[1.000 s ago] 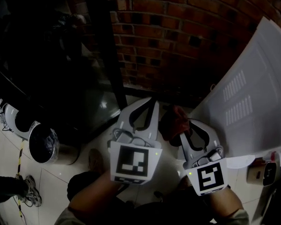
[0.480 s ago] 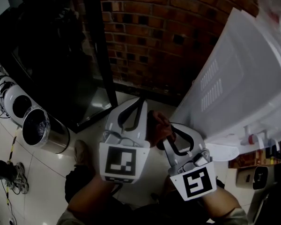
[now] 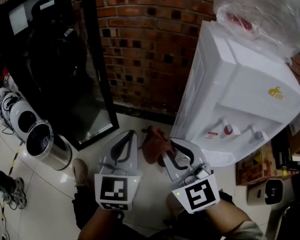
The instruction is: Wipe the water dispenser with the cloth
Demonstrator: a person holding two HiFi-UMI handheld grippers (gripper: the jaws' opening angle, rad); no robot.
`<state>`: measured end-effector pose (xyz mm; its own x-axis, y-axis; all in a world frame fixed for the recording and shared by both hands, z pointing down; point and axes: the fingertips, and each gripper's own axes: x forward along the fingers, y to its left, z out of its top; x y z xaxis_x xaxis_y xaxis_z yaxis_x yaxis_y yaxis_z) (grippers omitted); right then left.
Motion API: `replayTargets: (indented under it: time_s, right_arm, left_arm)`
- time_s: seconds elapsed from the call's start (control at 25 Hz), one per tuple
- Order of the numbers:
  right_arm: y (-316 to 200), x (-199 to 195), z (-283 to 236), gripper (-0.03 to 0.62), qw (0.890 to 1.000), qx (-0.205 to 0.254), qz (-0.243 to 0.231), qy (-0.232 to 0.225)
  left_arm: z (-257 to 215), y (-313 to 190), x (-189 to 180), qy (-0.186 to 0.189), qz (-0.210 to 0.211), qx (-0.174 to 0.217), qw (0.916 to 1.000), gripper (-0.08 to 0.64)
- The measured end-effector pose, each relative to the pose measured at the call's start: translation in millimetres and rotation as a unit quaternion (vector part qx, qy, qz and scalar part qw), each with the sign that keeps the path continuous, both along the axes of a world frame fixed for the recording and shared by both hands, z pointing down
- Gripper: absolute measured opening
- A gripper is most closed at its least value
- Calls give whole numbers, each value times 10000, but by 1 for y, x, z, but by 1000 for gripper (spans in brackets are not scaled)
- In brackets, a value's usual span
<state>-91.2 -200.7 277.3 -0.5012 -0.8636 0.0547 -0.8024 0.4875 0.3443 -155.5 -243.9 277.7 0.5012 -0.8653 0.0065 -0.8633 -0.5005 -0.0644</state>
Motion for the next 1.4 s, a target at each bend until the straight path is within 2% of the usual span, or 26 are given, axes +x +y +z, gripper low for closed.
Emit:
replayTargets:
  time_s: [0.12,0.2,0.32,0.56,0.84,1.04,1.24,1.4]
  right_arm:
    - [15,7,-16,74,9991,129,-133,-394]
    - [27,15,-26,74,9982,156,-125,-571]
    - [39,28,-45,74,9975,290,-70,-635]
    - [60,51,-115,74,9941,814,-73,-708]
    - [78,82,-209,74,9863,1643,150,56]
    - [71,87,-261,74,9703,2305,443,583]
    - [39,79,-247,74,9664,2154,815,1143]
    - [20,79,-229,74,9597,2067,1199,1481]
  left_arm:
    - [-18,19,8,-45,-57,109,9999,0]
    - [-35,33,14,52,-122,174,9998,0]
    - [-61,50,26,128,-211,260,9994,0]
    - [-113,75,46,-189,-402,656,9969,0]
    - [-172,111,69,-413,-523,792,9946,0]
    - [-186,125,88,-573,-403,887,9936,0]
    - [-160,122,83,-485,-446,986,9929,0]
    - [-125,110,63,-222,-473,755,9958,0]
